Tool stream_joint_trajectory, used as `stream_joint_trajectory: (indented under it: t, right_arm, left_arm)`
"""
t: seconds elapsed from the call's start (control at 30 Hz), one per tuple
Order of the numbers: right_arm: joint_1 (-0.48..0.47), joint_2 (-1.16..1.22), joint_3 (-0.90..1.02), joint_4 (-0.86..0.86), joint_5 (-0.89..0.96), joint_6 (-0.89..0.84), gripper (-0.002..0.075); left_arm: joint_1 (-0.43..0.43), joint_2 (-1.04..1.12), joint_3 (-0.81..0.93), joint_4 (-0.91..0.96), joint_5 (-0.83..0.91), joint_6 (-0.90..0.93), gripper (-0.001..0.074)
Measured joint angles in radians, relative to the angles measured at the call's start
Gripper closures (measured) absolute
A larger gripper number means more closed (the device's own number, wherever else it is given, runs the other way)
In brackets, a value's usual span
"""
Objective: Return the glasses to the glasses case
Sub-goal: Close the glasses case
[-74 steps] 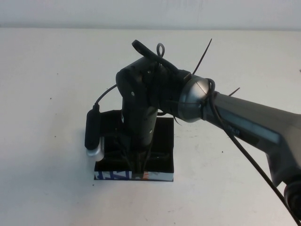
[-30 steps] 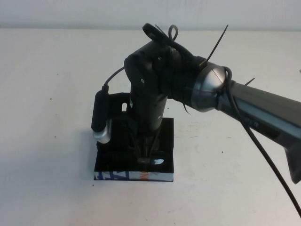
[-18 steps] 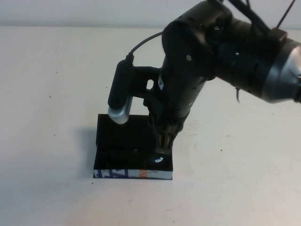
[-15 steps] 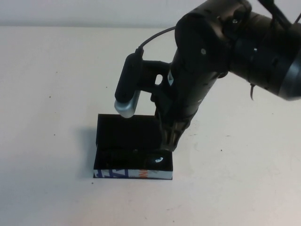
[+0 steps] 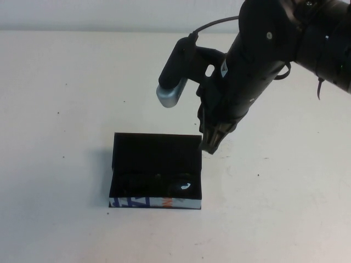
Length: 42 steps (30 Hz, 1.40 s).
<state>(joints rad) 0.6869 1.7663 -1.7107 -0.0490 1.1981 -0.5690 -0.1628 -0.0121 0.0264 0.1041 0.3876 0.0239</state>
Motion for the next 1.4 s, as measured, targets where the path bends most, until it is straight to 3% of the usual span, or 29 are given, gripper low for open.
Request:
stream_joint_trajectory:
  t: [0.33, 0.63, 0.8, 0.97, 1.1, 1.23, 1.4]
  right_arm:
    - [0.0, 0.0, 0.002, 0.072, 0.0, -0.026, 0.0737]
    - [0.0, 0.008, 0.002, 0.123, 0.0, -0.026, 0.0737]
    - [0.0, 0.032, 0.002, 0.124, 0.0, -0.026, 0.0737]
    - [0.0, 0.043, 0.004, 0.126, -0.032, -0.026, 0.0737]
    - [0.0, 0.043, 0.004, 0.128, -0.065, 0.004, 0.0737]
    - [0.0, 0.043, 0.004, 0.128, -0.073, 0.019, 0.0737]
    - [-0.004, 0.043, 0.004, 0.12, -0.104, 0.1, 0.0737]
  left_arm:
    - [0.0, 0.0, 0.0, -0.007, -0.028, -0.005, 0.0736]
    - [0.0, 0.0, 0.0, -0.17, -0.308, -0.244, 0.0736]
    - [0.0, 0.0, 0.0, -0.175, -0.353, -0.33, 0.0736]
    - [-0.002, 0.089, -0.091, -0.179, -0.15, -0.465, 0.0736]
    - [-0.037, 0.304, -0.275, -0.181, 0.045, -0.431, 0.0736]
    - [-0.089, 0.549, -0.443, -0.239, 0.189, -0.263, 0.0736]
    - [-0.119, 0.829, -0.587, -0.508, 0.337, 0.103, 0.0736]
